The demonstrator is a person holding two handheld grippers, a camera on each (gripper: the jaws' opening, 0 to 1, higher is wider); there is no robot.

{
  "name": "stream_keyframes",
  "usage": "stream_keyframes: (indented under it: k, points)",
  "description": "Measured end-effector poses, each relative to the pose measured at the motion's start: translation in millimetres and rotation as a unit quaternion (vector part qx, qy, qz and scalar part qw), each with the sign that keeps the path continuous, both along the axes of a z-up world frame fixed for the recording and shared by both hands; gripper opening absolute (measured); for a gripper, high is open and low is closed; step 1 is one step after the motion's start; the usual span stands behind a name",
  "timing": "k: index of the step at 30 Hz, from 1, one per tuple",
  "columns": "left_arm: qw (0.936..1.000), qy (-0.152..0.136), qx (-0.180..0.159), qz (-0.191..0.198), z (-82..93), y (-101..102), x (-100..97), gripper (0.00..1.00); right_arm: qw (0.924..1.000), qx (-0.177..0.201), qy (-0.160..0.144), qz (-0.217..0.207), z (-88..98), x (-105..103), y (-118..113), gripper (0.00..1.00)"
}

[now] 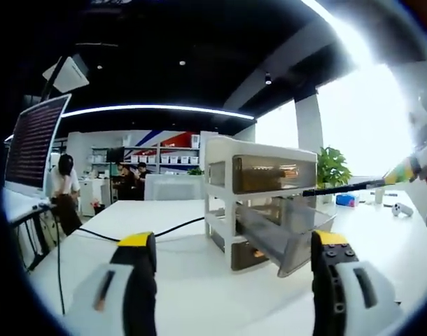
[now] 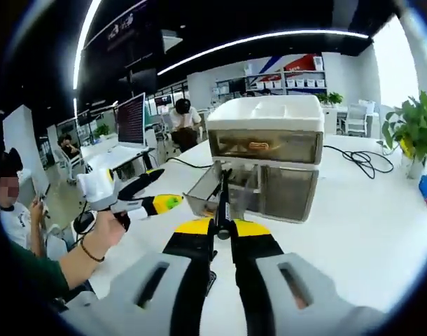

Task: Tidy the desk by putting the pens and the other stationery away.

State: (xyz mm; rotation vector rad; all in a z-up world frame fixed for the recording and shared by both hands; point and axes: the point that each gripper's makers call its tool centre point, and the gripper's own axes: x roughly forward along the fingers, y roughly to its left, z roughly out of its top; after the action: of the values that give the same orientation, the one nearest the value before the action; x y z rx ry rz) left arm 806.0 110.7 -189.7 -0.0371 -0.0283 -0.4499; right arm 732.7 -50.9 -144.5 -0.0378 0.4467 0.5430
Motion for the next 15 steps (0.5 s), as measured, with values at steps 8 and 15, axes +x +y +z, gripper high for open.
stream_keyframes:
  k: [8, 15]
  points:
    - [0.9999, 0.008, 0.005, -0.004, -3.4, -1.7, -0.5, 0.91, 0.9923, -0.119, 0.029, -0.016, -7.3, 62.6, 25.7, 0.13]
    - [0.9998, 0.015, -0.004, -0.014, -4.5, -4.8, -3.2, 0.89, 0.9797, -0.196, 0.041, -0.014, -27.3, 74.3, 34.9, 0.13]
